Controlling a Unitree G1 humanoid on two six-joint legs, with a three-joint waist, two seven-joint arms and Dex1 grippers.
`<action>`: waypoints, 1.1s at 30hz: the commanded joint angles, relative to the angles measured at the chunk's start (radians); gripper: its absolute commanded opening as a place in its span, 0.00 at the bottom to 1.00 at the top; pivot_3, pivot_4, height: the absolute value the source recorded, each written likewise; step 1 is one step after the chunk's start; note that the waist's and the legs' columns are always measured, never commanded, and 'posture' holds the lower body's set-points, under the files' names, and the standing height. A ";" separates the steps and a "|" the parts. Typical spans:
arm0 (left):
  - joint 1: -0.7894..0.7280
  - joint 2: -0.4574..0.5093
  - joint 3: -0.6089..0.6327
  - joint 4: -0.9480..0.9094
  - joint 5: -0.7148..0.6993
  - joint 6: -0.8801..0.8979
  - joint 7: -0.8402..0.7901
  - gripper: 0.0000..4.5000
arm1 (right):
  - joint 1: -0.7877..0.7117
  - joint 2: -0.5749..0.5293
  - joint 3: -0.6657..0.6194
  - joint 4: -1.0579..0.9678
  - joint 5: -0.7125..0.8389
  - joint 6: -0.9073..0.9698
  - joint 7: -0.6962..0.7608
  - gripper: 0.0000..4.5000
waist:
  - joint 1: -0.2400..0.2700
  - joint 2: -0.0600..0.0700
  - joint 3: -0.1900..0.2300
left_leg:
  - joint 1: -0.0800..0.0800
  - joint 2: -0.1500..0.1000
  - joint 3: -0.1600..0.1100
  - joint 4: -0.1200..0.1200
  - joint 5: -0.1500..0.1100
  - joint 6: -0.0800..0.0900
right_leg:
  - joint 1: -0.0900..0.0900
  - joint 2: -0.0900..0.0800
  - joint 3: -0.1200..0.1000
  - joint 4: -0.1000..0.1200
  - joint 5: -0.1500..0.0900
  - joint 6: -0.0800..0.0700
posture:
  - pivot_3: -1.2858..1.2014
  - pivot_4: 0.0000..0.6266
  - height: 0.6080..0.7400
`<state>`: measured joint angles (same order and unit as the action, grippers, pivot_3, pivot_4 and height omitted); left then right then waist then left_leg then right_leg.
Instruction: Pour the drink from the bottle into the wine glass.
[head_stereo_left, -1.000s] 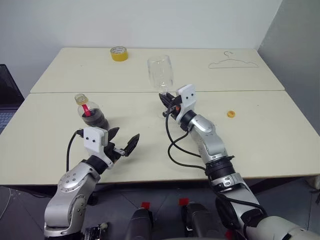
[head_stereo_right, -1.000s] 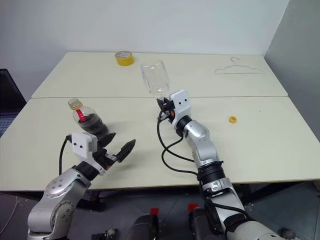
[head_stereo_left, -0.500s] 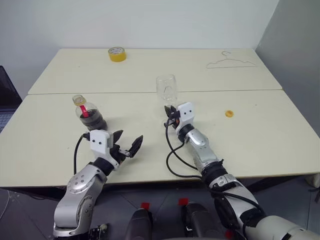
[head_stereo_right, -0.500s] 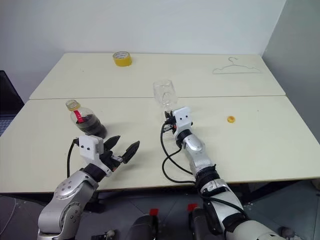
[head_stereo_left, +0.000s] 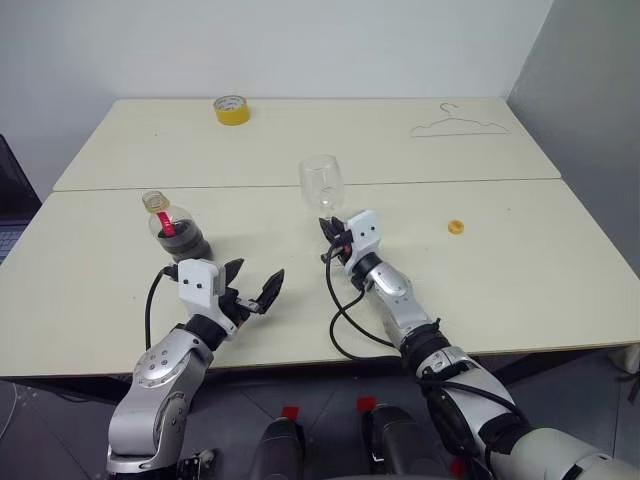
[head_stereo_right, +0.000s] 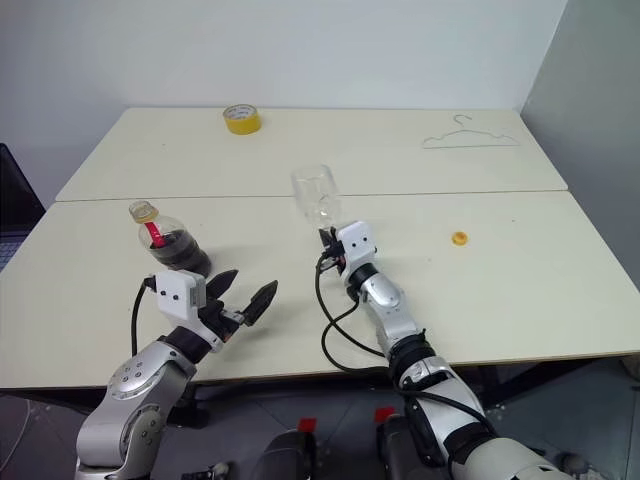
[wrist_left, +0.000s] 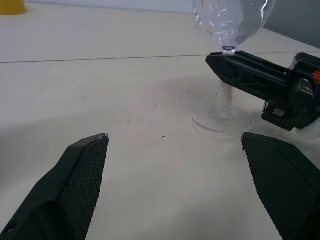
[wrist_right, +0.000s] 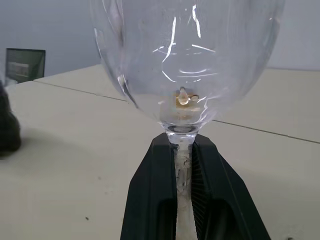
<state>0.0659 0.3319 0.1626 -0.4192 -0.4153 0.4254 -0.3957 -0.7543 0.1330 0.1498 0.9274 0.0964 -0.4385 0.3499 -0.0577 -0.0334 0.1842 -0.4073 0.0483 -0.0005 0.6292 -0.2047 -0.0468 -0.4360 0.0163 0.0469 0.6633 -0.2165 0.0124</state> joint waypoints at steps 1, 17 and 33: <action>-0.011 0.015 0.011 -0.002 0.010 -0.030 -0.007 1.00 | 0.029 0.169 0.030 -0.058 0.019 -0.004 0.030 0.02 | 0.000 0.000 0.000 | 0.000 0.000 0.000 0.000 0.000 0.000 | 0.000 0.000 0.000 0.000 0.000 0.000 | 0.52 0.24 1.00; -0.013 0.032 0.008 0.039 0.020 -0.061 -0.025 1.00 | 0.043 0.152 0.050 -0.057 0.034 0.044 0.020 0.31 | 0.000 0.000 0.000 | 0.000 0.000 0.000 0.000 0.000 0.000 | 0.000 0.000 0.000 0.000 -0.001 -0.001 | 0.52 0.24 1.00; -0.026 0.049 0.018 0.051 0.022 -0.062 -0.031 1.00 | 0.036 0.129 0.041 -0.057 0.031 0.056 0.002 1.00 | 0.000 0.000 0.000 | 0.000 0.000 0.000 0.000 0.000 0.000 | 0.000 0.000 0.000 0.000 -0.001 -0.001 | 0.52 0.24 1.00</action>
<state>0.0521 0.3697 0.1635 -0.3490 -0.3973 0.3823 -0.4250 -0.7346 0.1330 0.1988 0.8992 0.1148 -0.3781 0.3618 -0.0573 -0.0334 0.1842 -0.4076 0.0483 -0.0004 0.6288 -0.2047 -0.0468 -0.4365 0.0162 0.0469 0.6629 -0.2173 0.0112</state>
